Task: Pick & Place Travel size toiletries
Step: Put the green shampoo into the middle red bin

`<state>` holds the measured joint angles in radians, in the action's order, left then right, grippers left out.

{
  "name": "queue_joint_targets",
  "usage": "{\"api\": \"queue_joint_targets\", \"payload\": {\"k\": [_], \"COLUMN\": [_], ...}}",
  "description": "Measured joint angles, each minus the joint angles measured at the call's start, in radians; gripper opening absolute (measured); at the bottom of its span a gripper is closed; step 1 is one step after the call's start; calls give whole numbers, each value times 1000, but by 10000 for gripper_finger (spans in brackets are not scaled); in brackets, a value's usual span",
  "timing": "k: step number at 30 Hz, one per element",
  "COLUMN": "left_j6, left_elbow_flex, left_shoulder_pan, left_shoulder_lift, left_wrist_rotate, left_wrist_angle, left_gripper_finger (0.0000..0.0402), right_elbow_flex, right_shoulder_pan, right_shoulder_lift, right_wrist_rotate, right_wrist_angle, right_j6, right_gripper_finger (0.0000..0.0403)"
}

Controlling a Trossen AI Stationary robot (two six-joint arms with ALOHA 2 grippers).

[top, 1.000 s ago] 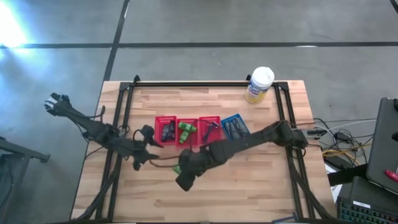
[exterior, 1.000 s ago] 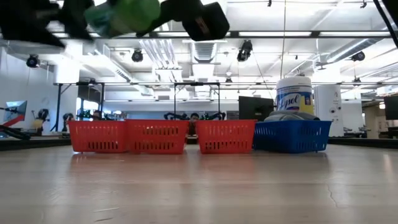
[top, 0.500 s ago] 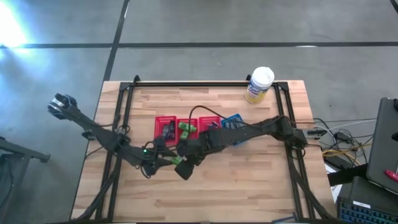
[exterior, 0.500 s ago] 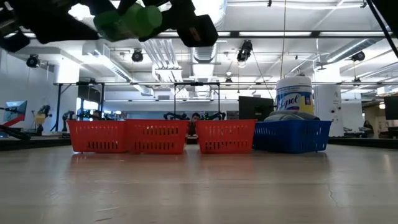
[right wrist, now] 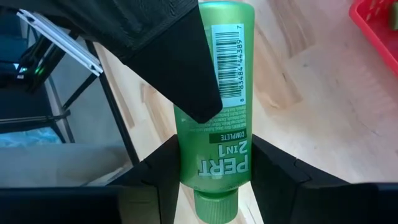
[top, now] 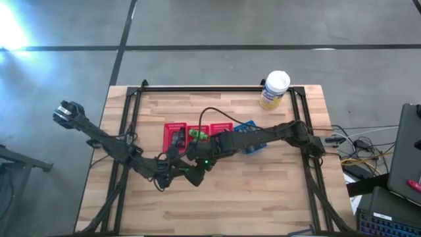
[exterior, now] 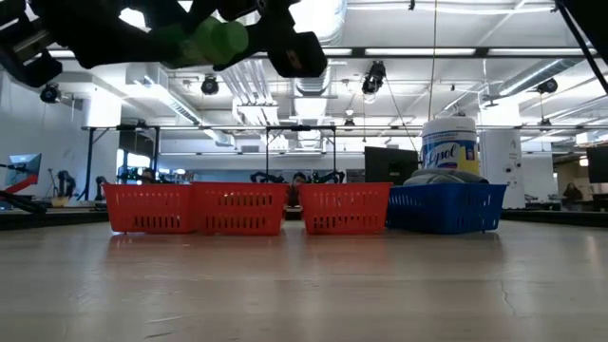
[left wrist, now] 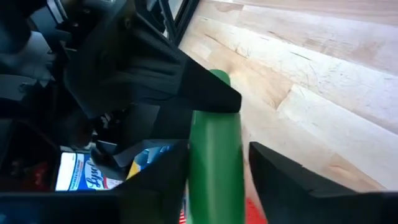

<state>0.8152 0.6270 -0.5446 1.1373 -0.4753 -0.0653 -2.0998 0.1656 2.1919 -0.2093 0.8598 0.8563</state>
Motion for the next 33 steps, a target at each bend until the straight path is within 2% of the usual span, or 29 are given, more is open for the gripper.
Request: {"api": "queue_joint_targets", "payload": {"k": [4, 7, 15, 19, 21, 23, 27, 30, 33], "left_j6": [-2, -6, -4, -11, -21, -17, -54, -192, -410], "left_elbow_flex": [0, 0, 1, -9, -19, -29, -51, -68, -66], "left_shoulder_pan": [0, 4, 21, 74, 114, 153, 260, 357, 443], "left_shoulder_lift": [4, 4, 5, 6, 5, 9, 8, 18, 22], "left_wrist_rotate": [-8, -22, -45, -53, -73, -81, -33, 9, 46], "left_wrist_angle": [-3, -1, 4, -2, 31, 43, 20, 32, 16], "left_gripper_finger": [124, 102, 100, 100, 100, 99, 99, 99, 99], "right_elbow_flex": [0, 0, 0, 0, 0, 0, 0, 0, 6], "right_shoulder_pan": [-6, -7, -7, -7, 0, 21, 67, 108, 152], "right_shoulder_lift": [1, 1, -1, -22, -45, -75, -151, -218, -272], "right_wrist_rotate": [-15, -37, -43, 15, 64, 157, 460, 713, 896], "right_wrist_angle": [2, 0, 8, 80, 181, 235, 374, 453, 533], "right_j6": [-7, -7, -1, 9, 35, 64, 190, 386, 603], "right_gripper_finger": [155, 166, 162, 188, 208, 229, 268, 291, 307]}}
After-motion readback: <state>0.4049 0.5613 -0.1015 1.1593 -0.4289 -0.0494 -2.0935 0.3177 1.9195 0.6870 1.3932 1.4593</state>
